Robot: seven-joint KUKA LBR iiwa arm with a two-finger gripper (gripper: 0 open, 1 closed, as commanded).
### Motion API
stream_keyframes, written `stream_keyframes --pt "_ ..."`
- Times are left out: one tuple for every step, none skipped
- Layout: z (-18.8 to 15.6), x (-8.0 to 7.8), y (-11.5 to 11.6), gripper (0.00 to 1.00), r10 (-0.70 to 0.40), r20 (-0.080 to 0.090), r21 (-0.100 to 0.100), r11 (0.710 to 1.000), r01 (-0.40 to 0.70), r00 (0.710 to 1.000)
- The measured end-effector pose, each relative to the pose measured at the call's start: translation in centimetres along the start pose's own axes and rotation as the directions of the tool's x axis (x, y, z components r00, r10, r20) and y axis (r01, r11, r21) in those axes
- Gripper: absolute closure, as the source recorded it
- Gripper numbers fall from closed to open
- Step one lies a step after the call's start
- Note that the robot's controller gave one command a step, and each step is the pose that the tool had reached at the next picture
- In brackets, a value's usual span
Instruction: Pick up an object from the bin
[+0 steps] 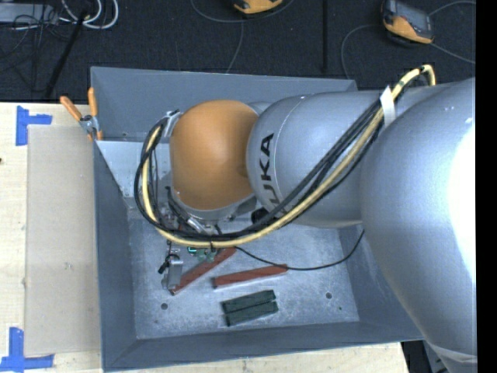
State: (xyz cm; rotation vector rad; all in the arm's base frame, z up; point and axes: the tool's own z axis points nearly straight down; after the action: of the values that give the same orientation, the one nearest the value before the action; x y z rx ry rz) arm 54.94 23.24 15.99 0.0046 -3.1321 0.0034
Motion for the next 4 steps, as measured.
stream_keyframes --pt "1.4 -4.0 -0.7 0.0 -0.189 0.011 0.0 0.982 0.189 0.982" --pt "9.2 -4.3 -3.8 0.0 -0.558 0.003 0.0 0.83 0.558 0.83" --pt "8.7 -4.6 -3.9 1.0 -0.556 0.006 0.003 0.831 0.556 0.831" --pt "0.5 -6.7 -4.9 1.0 -0.715 0.015 0.008 0.699 0.715 0.699"
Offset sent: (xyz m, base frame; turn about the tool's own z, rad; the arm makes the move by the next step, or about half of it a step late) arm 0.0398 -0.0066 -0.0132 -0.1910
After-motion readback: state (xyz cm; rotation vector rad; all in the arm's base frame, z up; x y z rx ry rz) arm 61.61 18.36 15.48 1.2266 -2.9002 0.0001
